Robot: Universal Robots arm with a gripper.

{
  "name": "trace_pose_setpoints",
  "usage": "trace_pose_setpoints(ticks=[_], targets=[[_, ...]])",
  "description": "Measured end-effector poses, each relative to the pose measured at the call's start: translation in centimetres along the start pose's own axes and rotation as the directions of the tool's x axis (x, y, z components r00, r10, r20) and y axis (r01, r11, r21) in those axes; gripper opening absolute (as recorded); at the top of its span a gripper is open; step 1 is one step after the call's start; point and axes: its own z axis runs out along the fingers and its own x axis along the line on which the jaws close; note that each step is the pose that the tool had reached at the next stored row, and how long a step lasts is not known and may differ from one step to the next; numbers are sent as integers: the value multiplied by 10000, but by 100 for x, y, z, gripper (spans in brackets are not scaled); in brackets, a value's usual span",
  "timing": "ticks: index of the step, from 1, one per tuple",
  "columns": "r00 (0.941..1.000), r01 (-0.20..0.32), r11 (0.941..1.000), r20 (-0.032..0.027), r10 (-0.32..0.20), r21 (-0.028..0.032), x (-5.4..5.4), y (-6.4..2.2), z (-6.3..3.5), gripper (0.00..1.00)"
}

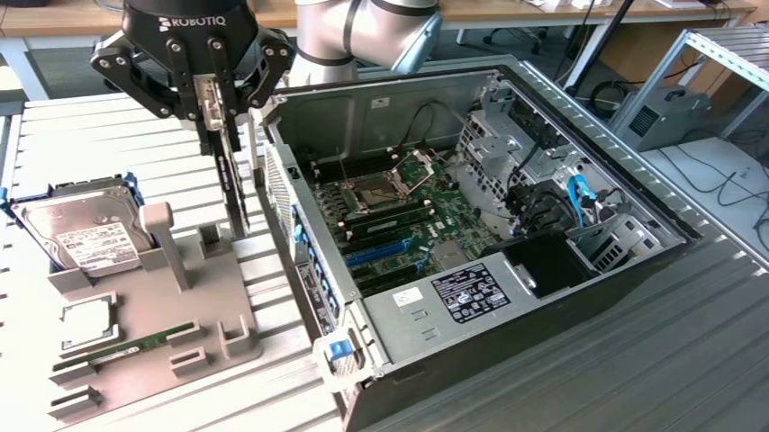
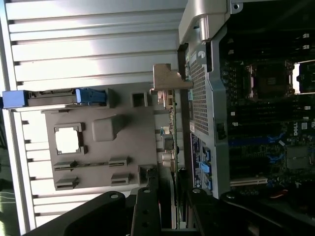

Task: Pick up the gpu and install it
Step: 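Pick up the gpu and move the gpu toward the slot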

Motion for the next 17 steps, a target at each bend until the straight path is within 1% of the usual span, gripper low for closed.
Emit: trace_pose_setpoints(ticks=[7,17], targets=[[10000,0,10000,0,0,-1,-82,6,3,27],[10000,0,10000,-2,0,0,-260,20,7,27]])
